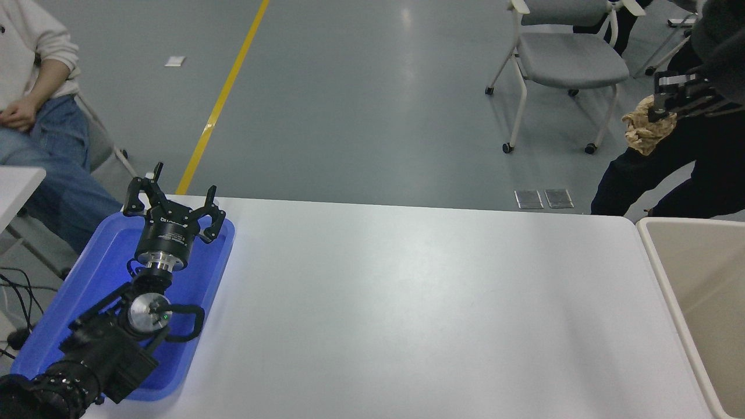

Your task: Pick up paper ball place in dustbin

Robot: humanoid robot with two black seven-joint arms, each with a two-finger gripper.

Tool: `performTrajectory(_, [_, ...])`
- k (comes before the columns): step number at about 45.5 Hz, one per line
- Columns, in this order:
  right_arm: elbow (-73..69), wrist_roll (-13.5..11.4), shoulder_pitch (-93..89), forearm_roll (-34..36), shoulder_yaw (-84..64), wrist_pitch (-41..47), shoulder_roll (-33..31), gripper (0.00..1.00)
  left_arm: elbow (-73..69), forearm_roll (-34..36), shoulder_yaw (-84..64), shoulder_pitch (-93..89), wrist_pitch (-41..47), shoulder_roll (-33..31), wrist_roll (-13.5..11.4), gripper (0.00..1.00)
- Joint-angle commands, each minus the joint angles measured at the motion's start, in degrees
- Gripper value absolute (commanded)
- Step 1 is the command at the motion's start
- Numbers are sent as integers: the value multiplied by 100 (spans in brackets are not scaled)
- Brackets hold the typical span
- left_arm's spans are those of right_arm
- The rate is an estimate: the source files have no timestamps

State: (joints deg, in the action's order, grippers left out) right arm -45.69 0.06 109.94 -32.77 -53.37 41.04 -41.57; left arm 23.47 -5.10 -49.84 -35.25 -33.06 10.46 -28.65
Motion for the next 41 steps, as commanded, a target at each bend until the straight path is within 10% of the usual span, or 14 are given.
performTrajectory(1, [1158,-50,-1316,139,-139,-895,-378,0,0,0,0,0,1,0,0,100])
performTrajectory(20, [2671,-647,-3804,1712,-60,-2451,-272,0,0,0,0,0,-7,0,0,100])
performTrajectory(41, [2715,-762,-5324,2477,554,-3681,70,0,0,1,0,0,1,0,0,100])
